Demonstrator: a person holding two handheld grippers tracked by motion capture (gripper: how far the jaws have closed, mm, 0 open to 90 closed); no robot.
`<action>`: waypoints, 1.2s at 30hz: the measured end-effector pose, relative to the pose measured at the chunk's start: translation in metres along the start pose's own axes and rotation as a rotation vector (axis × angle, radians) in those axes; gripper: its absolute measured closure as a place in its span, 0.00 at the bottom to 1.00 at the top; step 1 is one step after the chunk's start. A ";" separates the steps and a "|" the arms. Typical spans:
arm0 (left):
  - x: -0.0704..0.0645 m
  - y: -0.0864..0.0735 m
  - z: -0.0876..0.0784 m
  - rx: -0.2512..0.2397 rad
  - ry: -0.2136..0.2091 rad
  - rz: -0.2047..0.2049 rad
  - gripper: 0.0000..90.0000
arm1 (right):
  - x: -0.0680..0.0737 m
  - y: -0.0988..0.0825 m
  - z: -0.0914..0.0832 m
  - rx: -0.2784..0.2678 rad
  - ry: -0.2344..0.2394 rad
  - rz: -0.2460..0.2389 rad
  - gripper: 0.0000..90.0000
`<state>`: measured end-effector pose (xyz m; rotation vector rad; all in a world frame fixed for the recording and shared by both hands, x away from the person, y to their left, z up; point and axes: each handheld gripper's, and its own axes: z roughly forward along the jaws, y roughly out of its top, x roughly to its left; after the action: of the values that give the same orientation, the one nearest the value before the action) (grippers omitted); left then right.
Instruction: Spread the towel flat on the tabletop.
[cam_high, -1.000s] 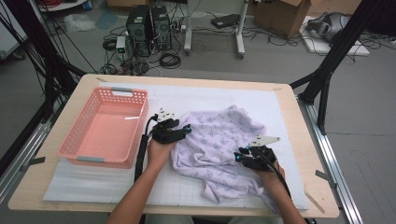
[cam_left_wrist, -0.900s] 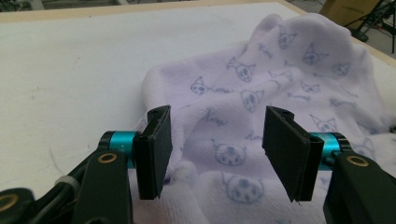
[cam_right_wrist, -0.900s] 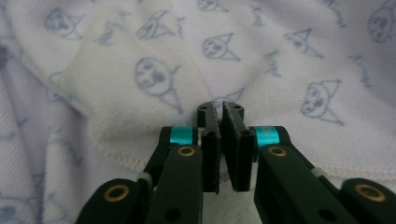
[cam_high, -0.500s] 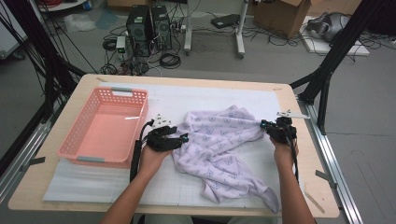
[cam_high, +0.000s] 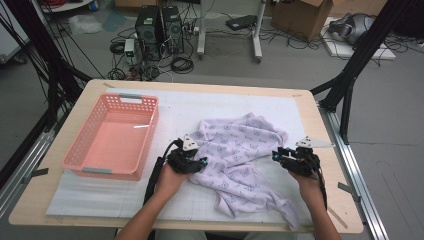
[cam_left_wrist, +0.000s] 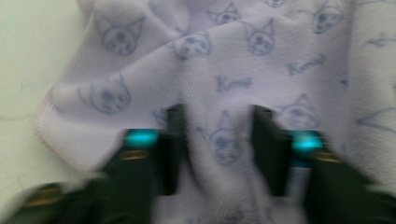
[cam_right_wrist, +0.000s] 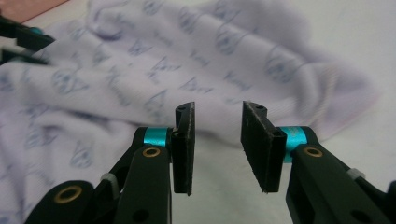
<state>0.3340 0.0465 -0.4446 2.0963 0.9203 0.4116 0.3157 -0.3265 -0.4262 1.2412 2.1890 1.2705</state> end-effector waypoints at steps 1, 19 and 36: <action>0.001 0.002 0.000 0.000 0.012 -0.011 0.88 | 0.003 -0.002 0.004 0.019 0.009 -0.010 0.73; 0.034 0.007 -0.010 -0.246 0.093 -0.240 0.78 | 0.038 0.006 0.053 0.147 -0.079 -0.222 0.96; -0.017 0.006 0.001 -0.078 -0.237 -0.058 0.52 | -0.041 -0.011 -0.023 -0.083 -0.332 0.068 0.71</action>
<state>0.3254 0.0311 -0.4404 1.9916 0.8108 0.1617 0.3182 -0.3746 -0.4282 1.3913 1.8563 1.0774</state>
